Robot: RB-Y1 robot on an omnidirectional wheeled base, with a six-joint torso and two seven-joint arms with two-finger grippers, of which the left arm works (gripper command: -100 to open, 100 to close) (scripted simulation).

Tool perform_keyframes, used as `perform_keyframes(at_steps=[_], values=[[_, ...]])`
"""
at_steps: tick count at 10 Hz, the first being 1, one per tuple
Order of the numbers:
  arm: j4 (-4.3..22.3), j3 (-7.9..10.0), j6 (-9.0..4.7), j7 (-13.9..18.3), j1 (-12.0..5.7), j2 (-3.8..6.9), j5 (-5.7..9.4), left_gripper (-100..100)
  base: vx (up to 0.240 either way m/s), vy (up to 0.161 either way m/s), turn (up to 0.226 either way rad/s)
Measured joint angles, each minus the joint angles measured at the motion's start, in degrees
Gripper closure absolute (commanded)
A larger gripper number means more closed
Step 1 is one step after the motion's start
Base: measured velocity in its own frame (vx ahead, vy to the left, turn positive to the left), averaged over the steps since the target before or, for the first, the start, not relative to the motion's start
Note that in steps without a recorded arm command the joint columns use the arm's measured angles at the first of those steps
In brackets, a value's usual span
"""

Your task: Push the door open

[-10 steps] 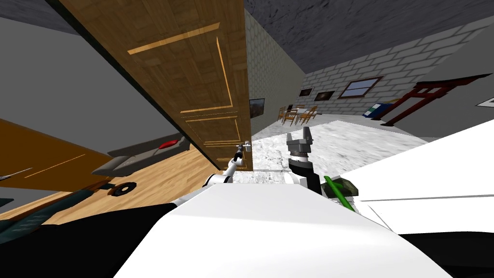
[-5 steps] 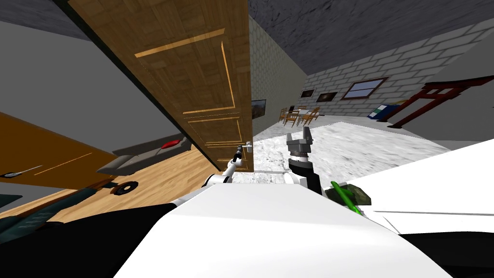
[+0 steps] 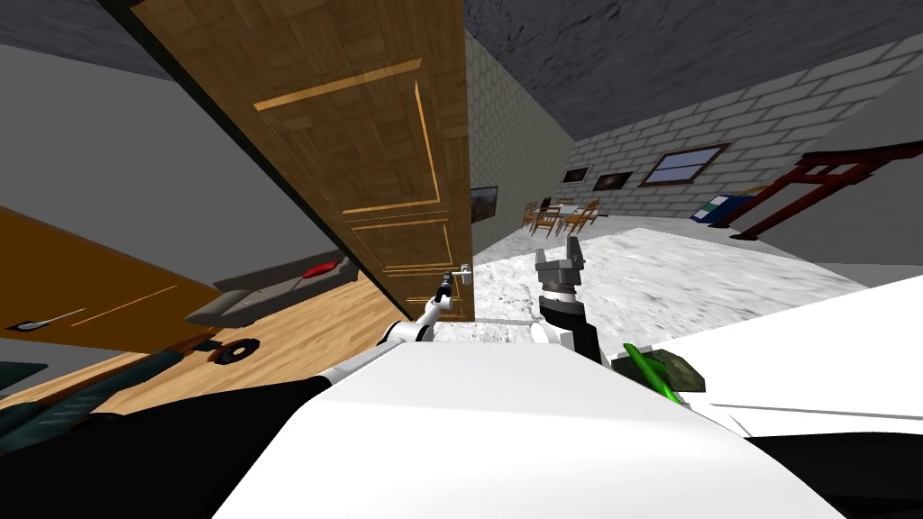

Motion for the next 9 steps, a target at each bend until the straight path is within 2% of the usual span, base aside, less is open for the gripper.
perform_keyframes(at_steps=[1,2,3,4,5,6,7,9], values=[[-1.94,-0.33,0.77,-0.43,1.17,-0.04,0.37,100,0.097,-0.015,0.056],[-0.81,-0.37,0.91,-1.04,0.20,0.02,1.37,100,0.135,-0.041,0.092],[0.87,-0.29,0.08,-1.79,-0.78,0.11,2.48,100,0.093,-0.036,0.036],[0.09,-0.09,0.06,-2.52,-0.60,-0.07,2.98,100,0.078,-0.014,0.105],[-3.12,-0.15,1.45,-3.60,0.82,-0.33,3.77,100,0.078,-0.008,0.059],[0.44,0.03,0.08,-4.03,-1.24,-0.29,4.43,100,0.091,-0.029,0.026],[-0.92,-0.23,0.06,-4.44,-0.19,-0.25,5.20,100,0.084,-0.062,0.082],[1.81,-0.27,-1.07,-5.57,-1.67,-0.54,7.10,100,0.079,-0.101,0.100]])
